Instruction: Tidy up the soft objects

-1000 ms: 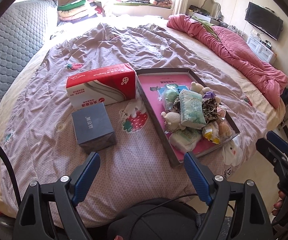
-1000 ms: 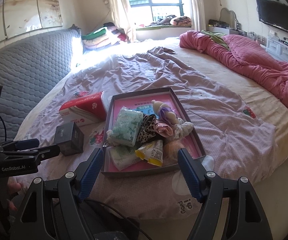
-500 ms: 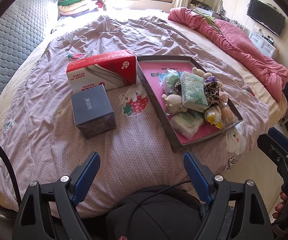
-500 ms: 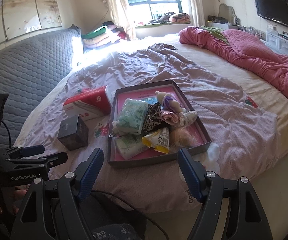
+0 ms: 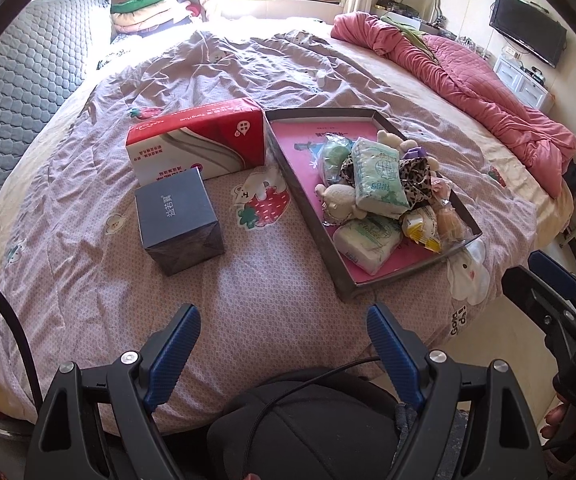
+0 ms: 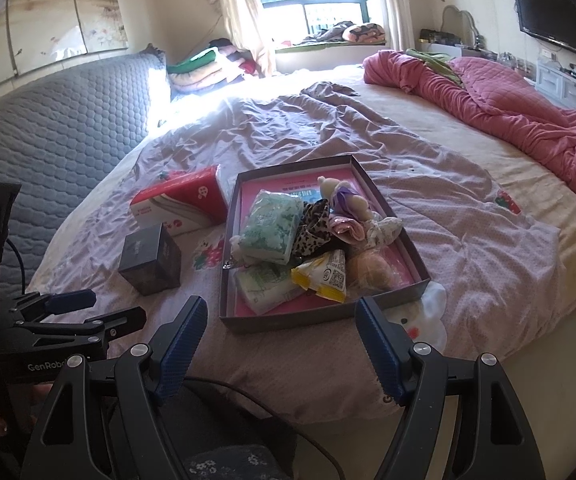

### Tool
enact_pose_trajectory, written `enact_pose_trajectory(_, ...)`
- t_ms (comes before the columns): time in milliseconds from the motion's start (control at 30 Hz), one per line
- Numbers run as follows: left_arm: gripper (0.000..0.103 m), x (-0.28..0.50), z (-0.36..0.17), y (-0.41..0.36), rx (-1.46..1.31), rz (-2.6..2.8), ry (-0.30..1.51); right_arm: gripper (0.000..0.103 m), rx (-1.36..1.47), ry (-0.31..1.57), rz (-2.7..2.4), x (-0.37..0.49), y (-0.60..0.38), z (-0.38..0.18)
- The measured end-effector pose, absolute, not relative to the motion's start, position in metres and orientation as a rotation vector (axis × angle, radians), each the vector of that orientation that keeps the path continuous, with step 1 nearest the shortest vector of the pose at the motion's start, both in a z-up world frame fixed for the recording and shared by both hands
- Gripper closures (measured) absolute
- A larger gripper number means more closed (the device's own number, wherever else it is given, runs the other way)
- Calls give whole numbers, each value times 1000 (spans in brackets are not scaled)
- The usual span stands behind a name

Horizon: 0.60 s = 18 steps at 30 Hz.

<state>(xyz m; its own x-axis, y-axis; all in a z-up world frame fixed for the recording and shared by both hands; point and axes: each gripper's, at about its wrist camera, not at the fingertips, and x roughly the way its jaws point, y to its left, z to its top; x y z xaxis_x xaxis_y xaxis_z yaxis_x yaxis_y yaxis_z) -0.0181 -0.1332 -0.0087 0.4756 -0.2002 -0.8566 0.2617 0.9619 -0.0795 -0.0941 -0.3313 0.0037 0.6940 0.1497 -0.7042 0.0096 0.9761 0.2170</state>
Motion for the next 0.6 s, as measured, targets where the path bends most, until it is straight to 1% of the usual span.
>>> enact_pose_trajectory(600, 18, -19, -9, -135, 73, -285, 1042, 25, 212, 812, 84, -94, -330, 3)
